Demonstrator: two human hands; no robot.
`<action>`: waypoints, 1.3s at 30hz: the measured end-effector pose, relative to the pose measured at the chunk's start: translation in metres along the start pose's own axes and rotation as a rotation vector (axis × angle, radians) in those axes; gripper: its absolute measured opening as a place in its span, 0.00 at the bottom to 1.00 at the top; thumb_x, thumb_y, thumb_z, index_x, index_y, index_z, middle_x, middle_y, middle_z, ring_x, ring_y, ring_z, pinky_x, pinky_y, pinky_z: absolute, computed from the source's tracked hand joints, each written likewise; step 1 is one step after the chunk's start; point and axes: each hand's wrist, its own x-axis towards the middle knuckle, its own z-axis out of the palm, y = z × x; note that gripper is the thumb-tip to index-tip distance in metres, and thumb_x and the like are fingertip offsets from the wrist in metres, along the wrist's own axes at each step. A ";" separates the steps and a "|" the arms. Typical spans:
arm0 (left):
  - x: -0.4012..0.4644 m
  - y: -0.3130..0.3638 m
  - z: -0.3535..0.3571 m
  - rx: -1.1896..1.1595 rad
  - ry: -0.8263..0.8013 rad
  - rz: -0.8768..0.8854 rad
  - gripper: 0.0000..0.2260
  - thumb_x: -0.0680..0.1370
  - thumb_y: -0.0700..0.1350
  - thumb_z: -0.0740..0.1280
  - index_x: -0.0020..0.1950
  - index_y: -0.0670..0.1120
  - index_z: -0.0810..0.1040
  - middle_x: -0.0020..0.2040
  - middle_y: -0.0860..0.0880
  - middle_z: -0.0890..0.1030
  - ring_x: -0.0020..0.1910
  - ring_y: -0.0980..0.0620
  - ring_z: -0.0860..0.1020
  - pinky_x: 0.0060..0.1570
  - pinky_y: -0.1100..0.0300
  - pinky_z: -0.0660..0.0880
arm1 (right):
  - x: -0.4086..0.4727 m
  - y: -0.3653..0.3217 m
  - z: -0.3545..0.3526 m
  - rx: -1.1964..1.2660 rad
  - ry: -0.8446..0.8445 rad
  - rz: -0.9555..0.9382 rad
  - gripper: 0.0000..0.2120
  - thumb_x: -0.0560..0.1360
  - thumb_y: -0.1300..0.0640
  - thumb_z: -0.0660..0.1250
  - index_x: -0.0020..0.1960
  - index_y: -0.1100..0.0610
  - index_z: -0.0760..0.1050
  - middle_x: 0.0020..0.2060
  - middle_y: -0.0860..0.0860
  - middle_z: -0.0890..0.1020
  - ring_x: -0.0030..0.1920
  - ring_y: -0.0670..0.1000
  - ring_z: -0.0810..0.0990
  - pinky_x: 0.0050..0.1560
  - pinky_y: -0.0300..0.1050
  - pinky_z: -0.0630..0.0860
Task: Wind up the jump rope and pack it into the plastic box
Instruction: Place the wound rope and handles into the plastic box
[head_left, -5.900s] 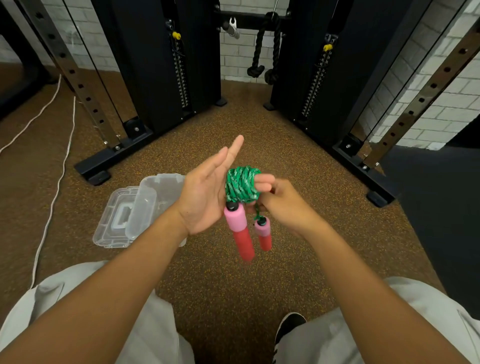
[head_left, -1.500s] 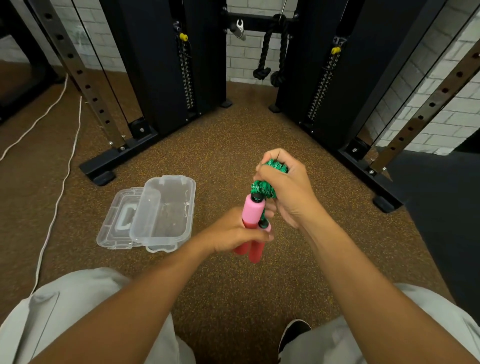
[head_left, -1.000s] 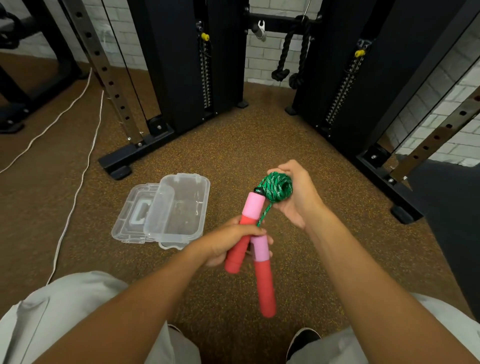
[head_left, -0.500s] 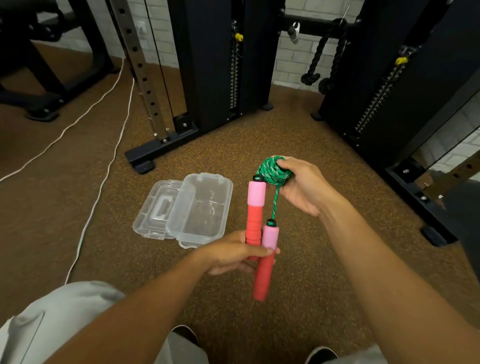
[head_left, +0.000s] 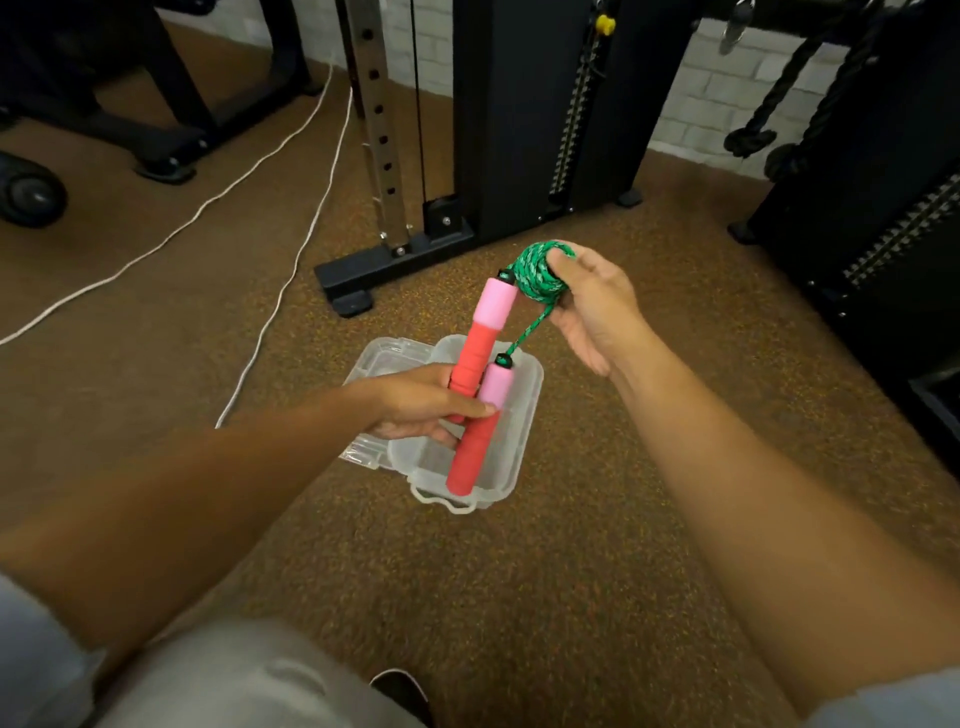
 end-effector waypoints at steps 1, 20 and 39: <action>0.006 -0.008 -0.009 -0.018 0.023 0.007 0.17 0.81 0.37 0.69 0.69 0.43 0.75 0.71 0.37 0.77 0.71 0.41 0.76 0.64 0.40 0.77 | 0.009 0.010 0.004 -0.008 0.003 0.008 0.10 0.83 0.62 0.64 0.63 0.59 0.77 0.64 0.60 0.81 0.65 0.57 0.81 0.64 0.52 0.80; 0.133 -0.111 -0.040 -0.114 0.216 -0.222 0.12 0.82 0.37 0.68 0.64 0.42 0.75 0.55 0.41 0.80 0.53 0.45 0.79 0.51 0.50 0.77 | 0.114 0.205 -0.028 -0.144 0.146 0.245 0.09 0.82 0.61 0.66 0.62 0.58 0.78 0.55 0.59 0.82 0.49 0.53 0.82 0.35 0.44 0.83; 0.165 -0.143 -0.029 0.440 0.472 -0.449 0.26 0.83 0.57 0.64 0.71 0.40 0.64 0.51 0.45 0.77 0.46 0.45 0.77 0.39 0.54 0.73 | 0.154 0.291 -0.023 -0.451 0.263 0.374 0.08 0.80 0.59 0.66 0.43 0.49 0.76 0.41 0.54 0.81 0.44 0.56 0.80 0.47 0.57 0.81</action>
